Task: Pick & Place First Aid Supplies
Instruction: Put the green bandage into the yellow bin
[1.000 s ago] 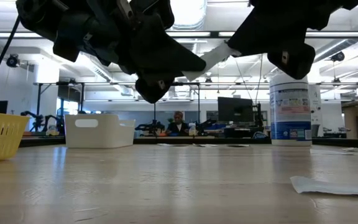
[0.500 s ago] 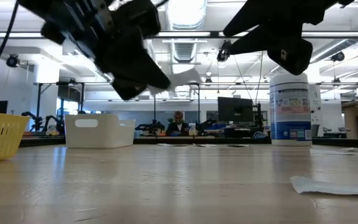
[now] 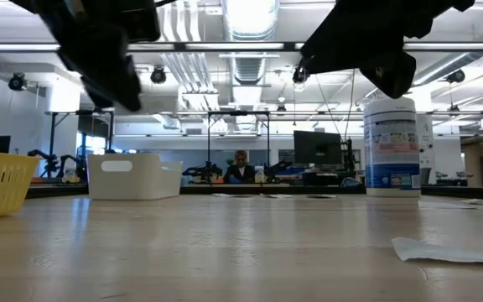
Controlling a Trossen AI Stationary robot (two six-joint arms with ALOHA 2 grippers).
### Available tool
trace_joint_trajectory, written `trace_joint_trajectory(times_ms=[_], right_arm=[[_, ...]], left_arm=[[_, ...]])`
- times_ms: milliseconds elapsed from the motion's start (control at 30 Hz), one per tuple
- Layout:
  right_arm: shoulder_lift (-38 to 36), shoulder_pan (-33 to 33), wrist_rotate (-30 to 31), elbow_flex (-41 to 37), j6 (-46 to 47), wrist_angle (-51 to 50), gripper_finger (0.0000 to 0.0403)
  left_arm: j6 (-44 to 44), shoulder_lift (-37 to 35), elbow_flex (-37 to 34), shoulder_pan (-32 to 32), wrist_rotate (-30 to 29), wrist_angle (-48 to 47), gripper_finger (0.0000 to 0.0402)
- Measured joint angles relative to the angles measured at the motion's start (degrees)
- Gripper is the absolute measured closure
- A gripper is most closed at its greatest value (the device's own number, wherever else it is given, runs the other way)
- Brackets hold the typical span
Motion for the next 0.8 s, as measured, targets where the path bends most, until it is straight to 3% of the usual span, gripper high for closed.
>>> trace_joint_trajectory(times_ms=[800], right_arm=[[-0.02,-1.73,4.37,-0.07,-5.99,-4.19,0.0333]], left_arm=[[-30.57,-10.59,-0.01,-18.92,0.35,-23.34,0.0401]])
